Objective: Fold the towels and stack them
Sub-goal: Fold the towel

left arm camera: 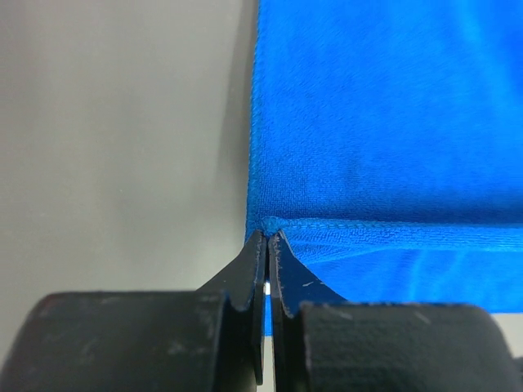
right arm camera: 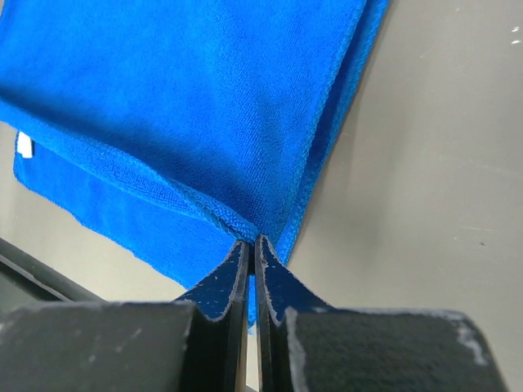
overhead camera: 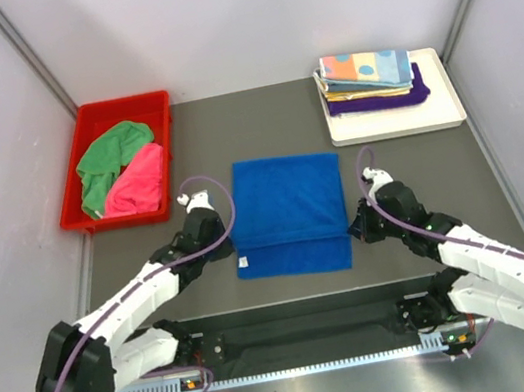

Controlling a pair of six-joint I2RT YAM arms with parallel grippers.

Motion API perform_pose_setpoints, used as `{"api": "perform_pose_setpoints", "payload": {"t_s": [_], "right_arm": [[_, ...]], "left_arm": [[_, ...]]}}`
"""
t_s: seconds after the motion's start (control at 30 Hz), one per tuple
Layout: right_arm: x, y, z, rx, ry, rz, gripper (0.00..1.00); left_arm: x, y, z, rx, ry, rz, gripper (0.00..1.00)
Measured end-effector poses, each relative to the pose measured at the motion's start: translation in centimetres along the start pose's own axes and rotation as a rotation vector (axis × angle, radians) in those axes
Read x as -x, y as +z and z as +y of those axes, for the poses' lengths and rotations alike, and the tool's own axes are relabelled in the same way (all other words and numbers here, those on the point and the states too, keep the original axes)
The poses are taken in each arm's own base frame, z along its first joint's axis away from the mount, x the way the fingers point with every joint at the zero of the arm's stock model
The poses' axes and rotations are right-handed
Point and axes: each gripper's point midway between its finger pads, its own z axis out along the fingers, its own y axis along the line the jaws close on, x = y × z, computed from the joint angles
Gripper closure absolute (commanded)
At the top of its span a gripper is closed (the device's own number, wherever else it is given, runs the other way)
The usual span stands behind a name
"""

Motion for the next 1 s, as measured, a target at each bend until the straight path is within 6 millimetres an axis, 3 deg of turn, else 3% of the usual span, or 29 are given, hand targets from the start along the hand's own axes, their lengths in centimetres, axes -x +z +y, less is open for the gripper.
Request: {"api": "perform_pose_setpoints", "payload": {"t_s": [0.17, 0.5, 0.67, 0.87, 0.9, 1.0], "right_arm": [[0.2, -0.5, -0.2, -0.014, -0.001, -0.016, 1.00], [0.4, -1.2, 0.1, -0.001, 0.010, -0.032, 1.00], [-0.2, -1.0, -0.1, -0.002, 0.015, -0.019, 1.00], [-2.6, -0.3, -0.8, -0.007, 0.033, 0.038, 0.87], [-2.9, -0.3, -0.9, -0.009, 0.036, 0.046, 0.84], [-3.0, -0.3, -0.9, -0.008, 0.045, 0.047, 0.70]], "left_arm": [[0.7, -1.2, -0.7, -0.041, -0.004, -0.026, 0.97], [0.1, -1.7, -0.8, -0.052, 0.003, -0.006, 0.97], [-1.4, -1.4, -0.4, -0.049, 0.006, 0.028, 0.95], [-3.9, -0.8, 0.3, -0.040, 0.005, 0.097, 0.75], [-4.2, -0.8, 0.3, -0.042, 0.007, 0.103, 0.68], [-4.7, -0.8, 0.4, -0.046, 0.005, 0.114, 0.64]]}}
